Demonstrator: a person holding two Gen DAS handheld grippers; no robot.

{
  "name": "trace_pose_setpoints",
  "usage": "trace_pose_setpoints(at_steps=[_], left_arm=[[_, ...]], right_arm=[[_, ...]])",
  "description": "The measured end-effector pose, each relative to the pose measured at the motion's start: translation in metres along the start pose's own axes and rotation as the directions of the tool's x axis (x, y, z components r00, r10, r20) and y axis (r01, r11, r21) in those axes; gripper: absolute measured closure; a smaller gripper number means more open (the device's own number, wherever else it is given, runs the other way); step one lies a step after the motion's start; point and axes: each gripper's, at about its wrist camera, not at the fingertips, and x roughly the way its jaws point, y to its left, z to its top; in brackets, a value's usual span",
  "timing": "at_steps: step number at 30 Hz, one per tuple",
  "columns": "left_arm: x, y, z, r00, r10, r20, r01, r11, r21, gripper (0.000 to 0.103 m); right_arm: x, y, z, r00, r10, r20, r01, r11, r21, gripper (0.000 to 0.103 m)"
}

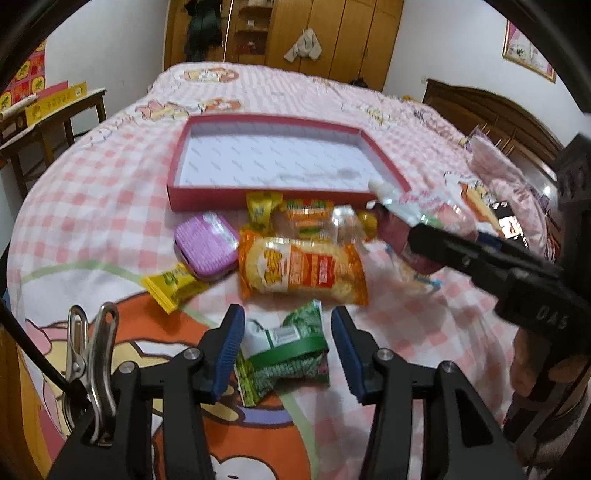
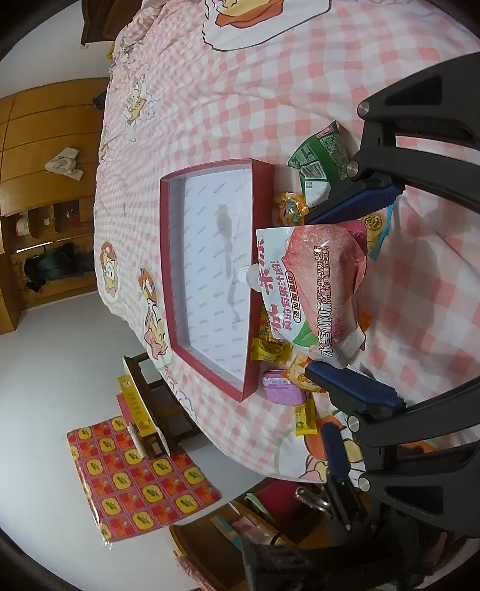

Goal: Organize snacks
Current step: 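Carry both held snacks into the red box and open both tools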

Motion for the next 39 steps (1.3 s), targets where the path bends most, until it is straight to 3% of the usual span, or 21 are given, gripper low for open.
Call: trace_pose_setpoints(at_steps=[1,3,6,10,17,26,39], left_arm=[[0.003,-0.001,-0.002,1.0,0.016,-0.013,-0.016,1.0,0.009,0.048],[0.01,-0.003,-0.004,0.998,0.034,-0.048,-0.033,0.999,0.03,0.035],[0.023,-0.004,-0.01,0.994,0.055,-0.092,-0.052,0.998,0.036,0.035],[0.024,-0.001,-0.012,0.996,0.051,-0.075,-0.05,0.999,0.012,0.035],[0.019,0.001,-0.011,0.998,0.051,-0.048,-0.051,0.999,0.008,0.054],[-0.003,0.002,0.008,0.998,0.05,0.035,-0.05,0.999,0.001,0.054],[0.008,0.003,0.056,0.991,0.087,0.1,-0.09,0.996,0.023,0.054]], right_arm=[[0.0,0.0,-0.001,1.0,0.0,-0.002,0.0,1.0,0.001,0.028],[0.0,0.0,-0.001,1.0,0.0,-0.004,0.0,1.0,0.001,0.028],[0.0,0.0,-0.002,1.0,0.001,-0.005,-0.001,1.0,0.001,0.028],[0.003,0.0,-0.004,1.0,-0.001,-0.013,0.001,1.0,0.0,0.028],[0.005,-0.003,-0.004,1.0,-0.001,-0.016,0.001,1.0,0.002,0.028],[0.006,-0.004,0.001,1.0,-0.002,-0.009,0.002,1.0,-0.003,0.028],[0.018,-0.015,0.03,0.999,-0.026,0.023,0.026,1.0,-0.012,0.028]])
